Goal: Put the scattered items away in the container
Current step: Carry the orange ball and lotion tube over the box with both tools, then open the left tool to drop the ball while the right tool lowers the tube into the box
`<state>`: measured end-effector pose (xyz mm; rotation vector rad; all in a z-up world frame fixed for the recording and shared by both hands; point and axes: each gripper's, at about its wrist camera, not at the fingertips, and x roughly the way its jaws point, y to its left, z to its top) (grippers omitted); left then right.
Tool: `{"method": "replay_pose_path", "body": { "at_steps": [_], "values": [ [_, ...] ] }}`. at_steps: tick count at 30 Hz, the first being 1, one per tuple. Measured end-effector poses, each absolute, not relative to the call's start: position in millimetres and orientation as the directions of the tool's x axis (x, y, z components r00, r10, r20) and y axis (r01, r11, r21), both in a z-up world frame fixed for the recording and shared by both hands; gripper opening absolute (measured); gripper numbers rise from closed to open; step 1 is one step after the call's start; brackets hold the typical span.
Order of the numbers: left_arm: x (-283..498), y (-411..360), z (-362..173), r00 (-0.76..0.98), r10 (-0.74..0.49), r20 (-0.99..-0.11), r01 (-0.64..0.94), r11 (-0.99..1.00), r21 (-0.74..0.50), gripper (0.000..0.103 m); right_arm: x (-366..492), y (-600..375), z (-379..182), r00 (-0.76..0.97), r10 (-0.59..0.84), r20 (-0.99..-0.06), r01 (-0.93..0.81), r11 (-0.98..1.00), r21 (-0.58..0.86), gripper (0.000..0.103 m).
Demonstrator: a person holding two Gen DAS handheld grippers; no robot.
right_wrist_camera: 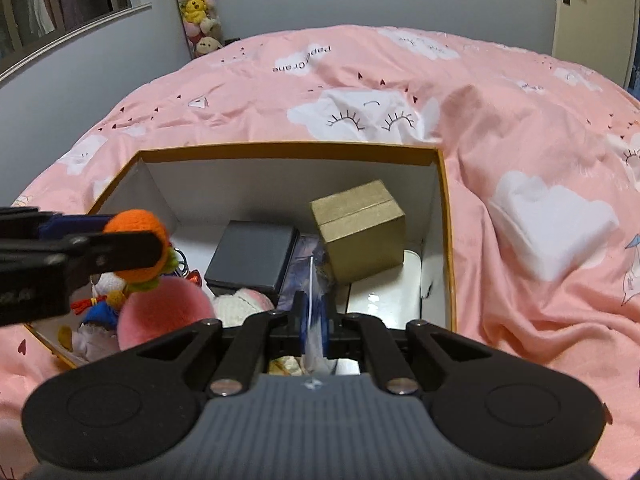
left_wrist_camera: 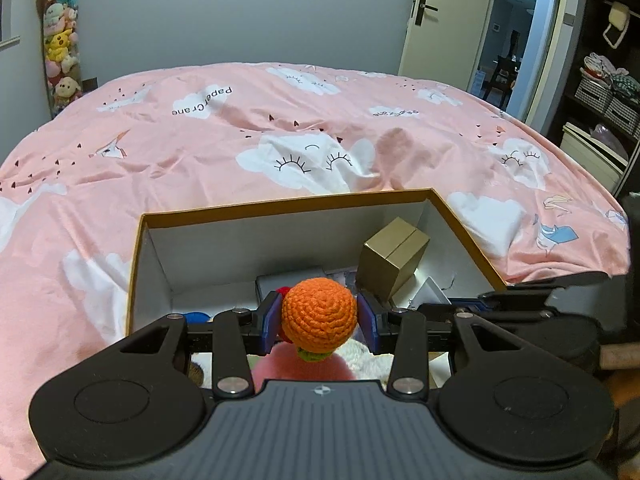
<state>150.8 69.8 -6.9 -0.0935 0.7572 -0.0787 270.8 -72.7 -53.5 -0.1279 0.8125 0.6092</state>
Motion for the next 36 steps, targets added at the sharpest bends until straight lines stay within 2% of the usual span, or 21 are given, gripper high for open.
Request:
{"method": "replay_pose_path", "body": {
  "at_steps": [2, 4, 17, 20, 24, 36],
  "values": [
    [156, 69, -10, 0.717, -0.104, -0.689, 0.034, 0.993, -0.115, 0.047, 267, -75, -50, 0.539, 0.477, -0.694, -0.562, 0.818, 0.125, 0.015],
    [160, 68, -13, 0.709, -0.110, -0.697, 0.034, 0.992, -0.121, 0.047, 262, -77, -45, 0.556, 0.479, -0.680, -0.566, 0.817, 0.112, 0.025],
    [180, 51, -39, 0.650, -0.122, -0.750, 0.050, 0.992, -0.118, 0.048, 246, -91, -38, 0.609, 0.460, -0.646, -0.544, 0.835, 0.081, 0.033],
    [181, 52, -40, 0.646, -0.132, -0.752, 0.051, 0.990, -0.130, 0.052, 246, -94, -41, 0.604, 0.459, -0.651, -0.538, 0.838, 0.093, 0.034],
    [177, 54, -33, 0.662, -0.150, -0.734, 0.060, 0.987, -0.147, 0.060, 242, -96, -43, 0.605, 0.461, -0.649, -0.535, 0.839, 0.097, 0.034],
    [122, 53, 10, 0.752, -0.170, -0.637, 0.134, 0.985, -0.104, 0.060, 204, -126, -24, 0.632, 0.531, -0.565, -0.556, 0.818, 0.147, 0.041]
  ]
}}
